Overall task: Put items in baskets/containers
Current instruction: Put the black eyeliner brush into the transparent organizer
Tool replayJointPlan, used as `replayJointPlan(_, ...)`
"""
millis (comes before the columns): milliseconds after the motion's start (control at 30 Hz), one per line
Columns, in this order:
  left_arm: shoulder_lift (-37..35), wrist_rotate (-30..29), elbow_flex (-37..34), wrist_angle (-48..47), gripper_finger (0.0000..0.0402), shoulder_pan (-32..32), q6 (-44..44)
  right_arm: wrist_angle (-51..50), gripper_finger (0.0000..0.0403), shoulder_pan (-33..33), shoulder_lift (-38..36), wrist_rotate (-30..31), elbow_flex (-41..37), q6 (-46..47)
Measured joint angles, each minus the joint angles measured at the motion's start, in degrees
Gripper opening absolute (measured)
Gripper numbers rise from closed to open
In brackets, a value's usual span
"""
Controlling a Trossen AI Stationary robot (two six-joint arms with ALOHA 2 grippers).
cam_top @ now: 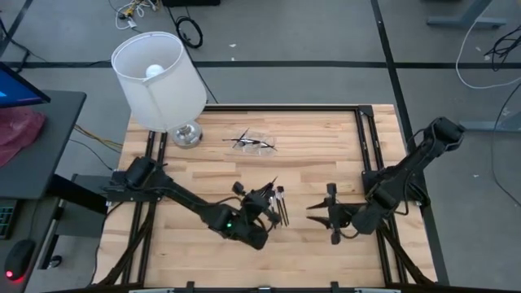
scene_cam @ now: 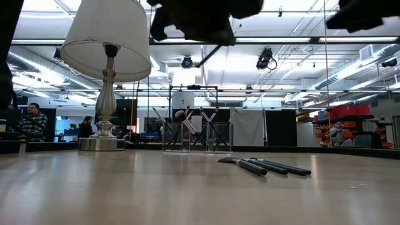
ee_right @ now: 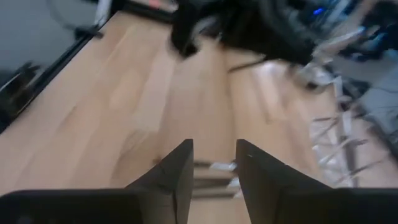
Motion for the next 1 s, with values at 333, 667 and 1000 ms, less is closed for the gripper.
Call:
replayJointPlan(333,-3.84,7.48,0.03,15.83,0.0021,4.77,26.38,12.51,0.0126,-1.95,-1.06,0.83,-0.02,-15.77)
replayJointPlan(667,-14.53,34.32,-0.30,32.37,0.0018,16.13,51.62,13.13,0.0126,-4.12,-1.93,2.19,-0.02,-20.57)
replayJointPlan(1000,-12.48,49.08,-17.31,53.15,0.0018,27.06,46.08,0.28,0.0125,-6.83,-2.03,8.06,-0.02,-11.62)
